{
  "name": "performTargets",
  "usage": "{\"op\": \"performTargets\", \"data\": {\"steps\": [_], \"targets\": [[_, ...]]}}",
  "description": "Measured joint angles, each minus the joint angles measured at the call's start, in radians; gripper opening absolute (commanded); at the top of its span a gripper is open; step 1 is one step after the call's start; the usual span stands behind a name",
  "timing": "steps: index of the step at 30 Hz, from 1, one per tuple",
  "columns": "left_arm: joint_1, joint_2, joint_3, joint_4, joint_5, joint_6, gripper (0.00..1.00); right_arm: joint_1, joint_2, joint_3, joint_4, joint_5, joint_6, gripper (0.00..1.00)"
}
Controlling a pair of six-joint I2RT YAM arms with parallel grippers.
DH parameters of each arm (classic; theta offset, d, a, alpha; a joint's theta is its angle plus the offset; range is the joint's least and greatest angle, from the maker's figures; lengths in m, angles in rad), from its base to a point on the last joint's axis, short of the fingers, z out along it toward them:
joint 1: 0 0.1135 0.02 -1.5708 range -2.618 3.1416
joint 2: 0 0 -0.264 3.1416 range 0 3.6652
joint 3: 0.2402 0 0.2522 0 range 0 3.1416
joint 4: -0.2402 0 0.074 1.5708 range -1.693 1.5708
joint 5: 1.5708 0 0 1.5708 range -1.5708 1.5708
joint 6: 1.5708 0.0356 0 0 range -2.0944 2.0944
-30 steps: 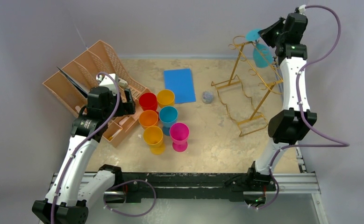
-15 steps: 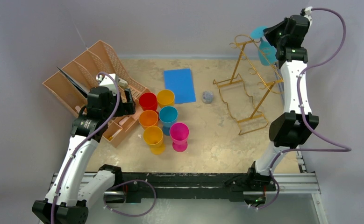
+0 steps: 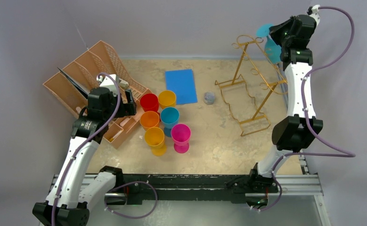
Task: Take the wine glass off the wine glass rack
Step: Pick up the wine glass from the wine rack, then place the wine glass at the center of the board.
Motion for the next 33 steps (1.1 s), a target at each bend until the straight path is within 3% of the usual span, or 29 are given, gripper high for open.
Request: {"op": "performTargets", "data": {"steps": [10,20,33], "targets": [[0.001,-0.005,0.000,0.000,0.003,0.000,0.87,0.000,-0.038,0.029,-0.031,-0.087,-0.133,0.00],[0.009,-0.005,0.000,0.000,0.004,0.000,0.87,0.020,-0.259,-0.179,0.103,-0.216,-0.268,0.00],[0.021,-0.005,0.000,0.000,0.007,0.000,0.87,0.303,-0.506,-0.409,0.194,-0.220,-0.575,0.00]]}}
